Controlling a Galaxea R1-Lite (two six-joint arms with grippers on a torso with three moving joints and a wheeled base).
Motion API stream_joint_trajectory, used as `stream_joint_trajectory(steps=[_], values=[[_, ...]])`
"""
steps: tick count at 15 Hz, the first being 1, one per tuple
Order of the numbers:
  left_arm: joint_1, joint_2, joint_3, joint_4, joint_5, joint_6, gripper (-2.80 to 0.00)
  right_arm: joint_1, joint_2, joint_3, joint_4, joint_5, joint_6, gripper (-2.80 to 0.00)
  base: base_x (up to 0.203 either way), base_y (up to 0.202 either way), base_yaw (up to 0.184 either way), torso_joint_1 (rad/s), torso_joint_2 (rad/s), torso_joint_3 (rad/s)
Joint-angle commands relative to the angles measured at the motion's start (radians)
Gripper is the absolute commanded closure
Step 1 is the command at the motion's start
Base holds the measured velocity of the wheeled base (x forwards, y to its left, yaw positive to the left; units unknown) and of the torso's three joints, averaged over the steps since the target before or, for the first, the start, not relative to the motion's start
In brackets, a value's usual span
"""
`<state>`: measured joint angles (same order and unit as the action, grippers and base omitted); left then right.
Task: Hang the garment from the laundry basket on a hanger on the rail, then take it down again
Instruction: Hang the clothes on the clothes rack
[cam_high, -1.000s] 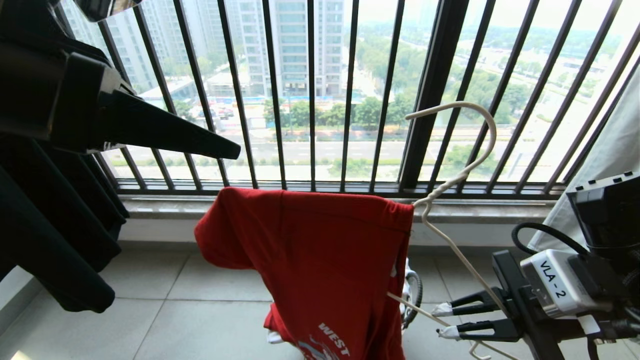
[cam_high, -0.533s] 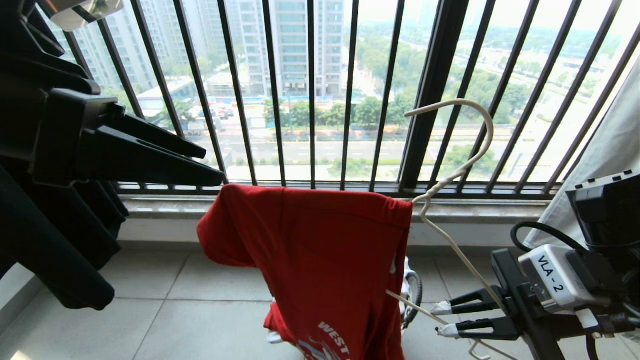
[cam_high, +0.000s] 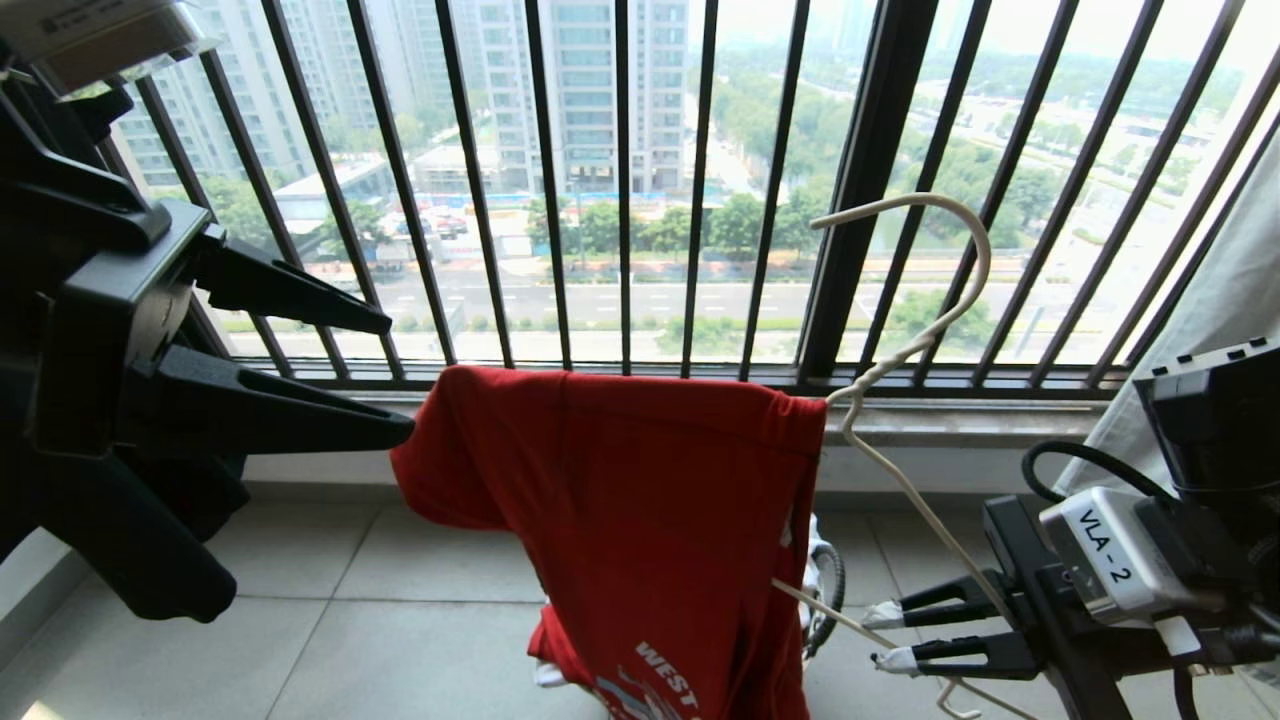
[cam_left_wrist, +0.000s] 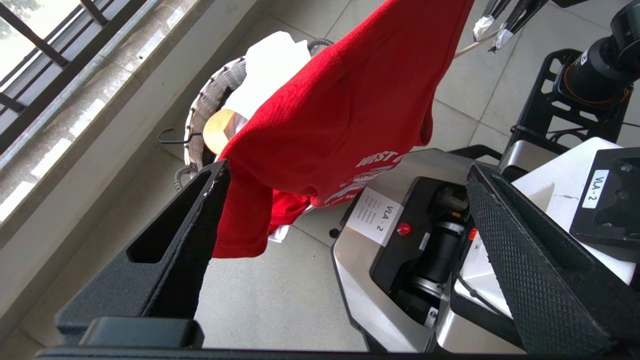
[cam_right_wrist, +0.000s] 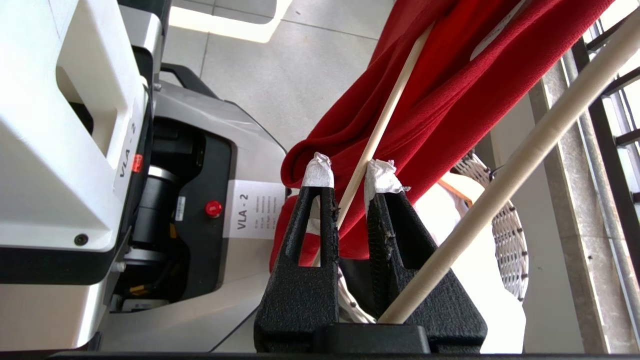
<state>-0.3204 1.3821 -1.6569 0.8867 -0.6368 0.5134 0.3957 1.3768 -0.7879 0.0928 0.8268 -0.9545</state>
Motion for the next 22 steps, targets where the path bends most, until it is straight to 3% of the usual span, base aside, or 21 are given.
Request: stream_joint_trajectory(steps=[1, 4, 9, 11, 14, 18, 20, 22], values=[[0.002, 0.023, 0.013, 0.001, -0.003, 0.086, -2.8, 0.0, -0.003, -0.003, -0.001, 0.005, -0.006, 0.0, 0.0, 0.0, 0.0, 0.0, 0.0, 0.0], [0.028, 0.118, -0.004, 0.001, -0.008, 0.252, -2.8, 0.002, 0.014, -0.017, -0.001, 0.003, -0.007, 0.0, 0.0, 0.0, 0.0, 0.0, 0.0, 0.0], [0.044, 0.203, -0.093, -0.002, -0.063, 0.313, -2.8, 0.009, 0.058, -0.041, 0.005, -0.024, -0.041, 0.0, 0.0, 0.0, 0.0, 0.0, 0.0, 0.0], [0.101, 0.218, -0.099, -0.002, -0.064, 0.368, -2.8, 0.009, 0.1, -0.107, 0.039, -0.068, -0.063, 0.0, 0.0, 0.0, 0.0, 0.0, 0.0, 0.0], [0.168, 0.2, -0.101, 0.0, -0.072, 0.378, -2.8, 0.008, 0.169, -0.288, 0.166, -0.157, -0.132, 0.0, 0.0, 0.0, 0.0, 0.0, 0.0, 0.0], [0.214, 0.221, -0.106, 0.002, -0.183, 0.381, -2.8, 0.007, 0.211, -0.534, 0.447, -0.291, -0.272, 0.0, 0.0, 0.0, 0.0, 0.0, 0.0, 0.0], [0.219, 0.244, -0.099, 0.006, -0.278, 0.393, -2.8, 0.008, 0.195, -0.576, 0.548, -0.364, -0.382, 0.0, 0.0, 0.0, 0.0, 0.0, 0.0, 0.0], [0.196, 0.262, -0.097, 0.008, -0.286, 0.401, -2.8, 0.008, 0.162, -0.573, 0.596, -0.368, -0.42, 0.0, 0.0, 0.0, 0.0, 0.0, 0.0, 0.0]])
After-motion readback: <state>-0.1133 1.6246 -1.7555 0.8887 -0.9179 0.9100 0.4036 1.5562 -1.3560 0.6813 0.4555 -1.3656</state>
